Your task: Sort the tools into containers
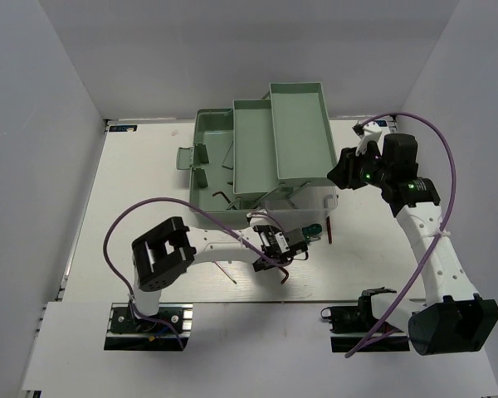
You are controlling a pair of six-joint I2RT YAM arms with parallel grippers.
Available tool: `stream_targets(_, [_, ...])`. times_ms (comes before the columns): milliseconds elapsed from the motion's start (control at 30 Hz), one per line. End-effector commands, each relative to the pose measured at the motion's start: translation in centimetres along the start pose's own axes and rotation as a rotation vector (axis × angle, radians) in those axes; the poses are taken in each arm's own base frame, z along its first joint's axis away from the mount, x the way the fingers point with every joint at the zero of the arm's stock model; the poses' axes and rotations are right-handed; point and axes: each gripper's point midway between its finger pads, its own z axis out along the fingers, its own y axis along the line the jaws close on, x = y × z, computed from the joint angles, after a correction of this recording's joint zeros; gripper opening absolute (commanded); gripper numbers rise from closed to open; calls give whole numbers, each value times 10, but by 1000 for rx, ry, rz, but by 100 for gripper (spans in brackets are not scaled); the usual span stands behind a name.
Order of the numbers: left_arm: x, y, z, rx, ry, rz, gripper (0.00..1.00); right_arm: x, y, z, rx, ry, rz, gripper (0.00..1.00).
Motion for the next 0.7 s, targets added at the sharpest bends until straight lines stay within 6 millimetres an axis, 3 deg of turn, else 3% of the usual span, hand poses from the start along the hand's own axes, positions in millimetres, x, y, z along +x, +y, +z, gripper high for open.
stream_targets(0, [-1,4,7,-51,-56,-11,59,1,-1,-8,17,-5,-20,46])
stream_targets(267, [4,13,19,-110,-64,-5,59,12,-2,-12,21,27,-2,46])
stream_targets(367, [11,24,20,-153,-31,8,53,16,-4,-8,20,46,13,44])
stream_targets(667, [45,95,14,-282,128,35,42,6,-7,-14,31,6,59,44])
